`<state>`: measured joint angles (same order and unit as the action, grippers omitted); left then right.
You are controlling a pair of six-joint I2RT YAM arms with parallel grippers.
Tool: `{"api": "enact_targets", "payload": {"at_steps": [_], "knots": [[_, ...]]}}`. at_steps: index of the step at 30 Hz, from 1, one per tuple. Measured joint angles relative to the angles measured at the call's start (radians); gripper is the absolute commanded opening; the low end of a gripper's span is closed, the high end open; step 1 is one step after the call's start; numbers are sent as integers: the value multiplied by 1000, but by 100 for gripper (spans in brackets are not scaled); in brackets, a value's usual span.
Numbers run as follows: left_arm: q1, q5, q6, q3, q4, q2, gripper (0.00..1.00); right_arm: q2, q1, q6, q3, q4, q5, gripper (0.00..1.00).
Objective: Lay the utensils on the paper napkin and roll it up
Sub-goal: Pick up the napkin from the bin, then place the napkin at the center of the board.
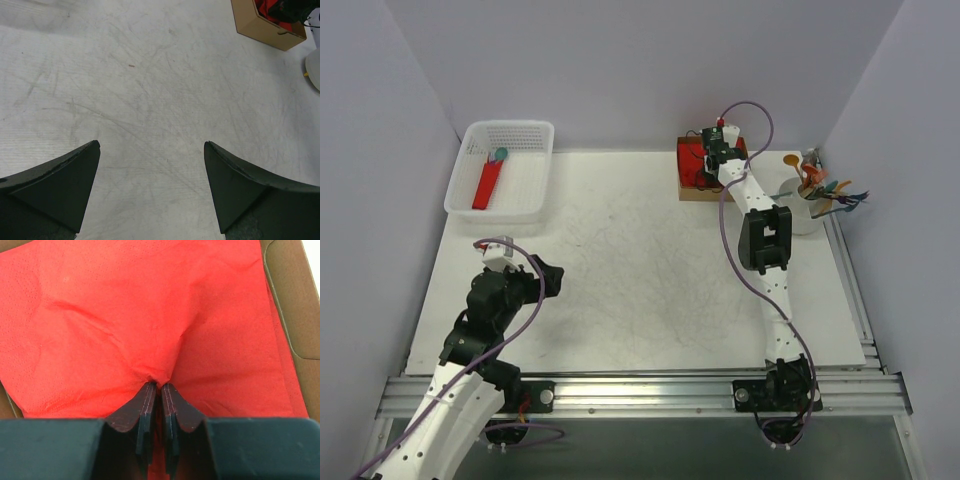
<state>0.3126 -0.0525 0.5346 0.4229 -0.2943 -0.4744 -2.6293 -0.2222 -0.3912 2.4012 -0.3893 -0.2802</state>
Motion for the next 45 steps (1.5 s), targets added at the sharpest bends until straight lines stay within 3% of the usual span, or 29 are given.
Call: {"api": "enact_targets", "payload": {"at_steps": [4,5,12,31,38,45], "knots": [[0,0,0,0,0,0,94,0,0,3,0,1,0,10],[0,0,0,0,0,0,94,2,0,4,0,1,0,0],[0,0,0,0,0,-5,94,22,-1,12,0,-1,2,5],[1,0,0,0,0,-5,94,158,-17,23,-37,-1,42,4],[1,0,0,0,0,-5,94,290,-66,31,-233,-5,70,4],[1,0,0,0,1,-5,94,582,-170,33,-591,52,79,3]]}}
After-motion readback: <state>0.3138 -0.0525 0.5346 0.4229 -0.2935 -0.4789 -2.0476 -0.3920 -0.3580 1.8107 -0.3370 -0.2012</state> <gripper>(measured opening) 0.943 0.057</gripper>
